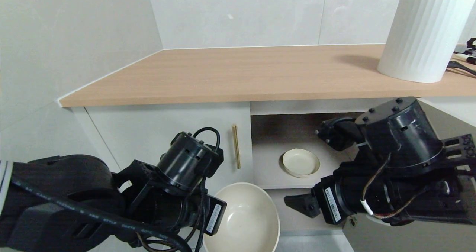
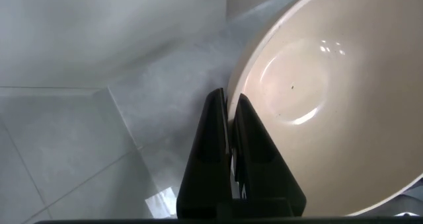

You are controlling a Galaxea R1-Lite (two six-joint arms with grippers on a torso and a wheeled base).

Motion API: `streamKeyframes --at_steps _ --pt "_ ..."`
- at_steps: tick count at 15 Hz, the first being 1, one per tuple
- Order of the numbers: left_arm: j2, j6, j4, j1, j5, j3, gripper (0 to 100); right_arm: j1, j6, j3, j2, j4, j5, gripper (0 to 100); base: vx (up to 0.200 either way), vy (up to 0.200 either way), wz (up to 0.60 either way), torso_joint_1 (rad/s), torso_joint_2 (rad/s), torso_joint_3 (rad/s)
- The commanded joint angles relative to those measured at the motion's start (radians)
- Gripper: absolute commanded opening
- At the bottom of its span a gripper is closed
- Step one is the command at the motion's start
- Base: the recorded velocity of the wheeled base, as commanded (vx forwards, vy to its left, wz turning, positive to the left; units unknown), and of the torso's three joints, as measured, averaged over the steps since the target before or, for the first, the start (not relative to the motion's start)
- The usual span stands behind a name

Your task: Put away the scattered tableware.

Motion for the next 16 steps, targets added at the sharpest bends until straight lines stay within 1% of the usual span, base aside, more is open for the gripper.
streamKeyframes --at_steps 1,4,6,7,8,10,11,16 --pt "0.008 0.0 0.0 -0.005 0.0 0.0 0 0.028 0.003 -0.001 0.054 -0.002 -0.001 100 0.0 0.0 0.0 0.0 0.0 0.0" --pt "0.018 -0.002 -0.004 -0.01 -0.001 0.0 0 0.078 0.032 -0.019 0.144 -0.01 -0.004 100 0.0 0.0 0.0 0.0 0.0 0.0" --pt "0.018 -0.003 -0.006 -0.013 0.0 0.0 0 0.08 0.041 -0.03 0.181 -0.013 -0.007 100 0.0 0.0 0.0 0.0 0.0 0.0" --pt "0.02 -0.008 -0.004 -0.017 0.0 0.0 0 0.081 0.066 -0.045 0.204 -0.016 -0.01 100 0.0 0.0 0.0 0.0 0.0 0.0" --pt "0.02 -0.022 -0.006 -0.022 -0.001 0.0 0 0.08 0.086 -0.059 0.226 -0.016 -0.013 100 0.0 0.0 0.0 0.0 0.0 0.0" --pt "0.02 -0.023 -0.006 -0.025 -0.001 -0.002 0 0.078 0.092 -0.067 0.25 -0.021 -0.022 100 0.0 0.0 0.0 0.0 0.0 0.0" --pt "0.02 -0.023 -0.006 -0.028 -0.001 -0.002 0 0.078 0.093 -0.068 0.262 -0.039 -0.024 0 0.0 0.0 0.0 0.0 0.0 0.0" --pt "0.022 -0.023 -0.006 -0.028 -0.001 -0.002 0 0.08 0.098 -0.073 0.293 -0.062 -0.027 0 0.0 0.0 0.0 0.0 0.0 0.0"
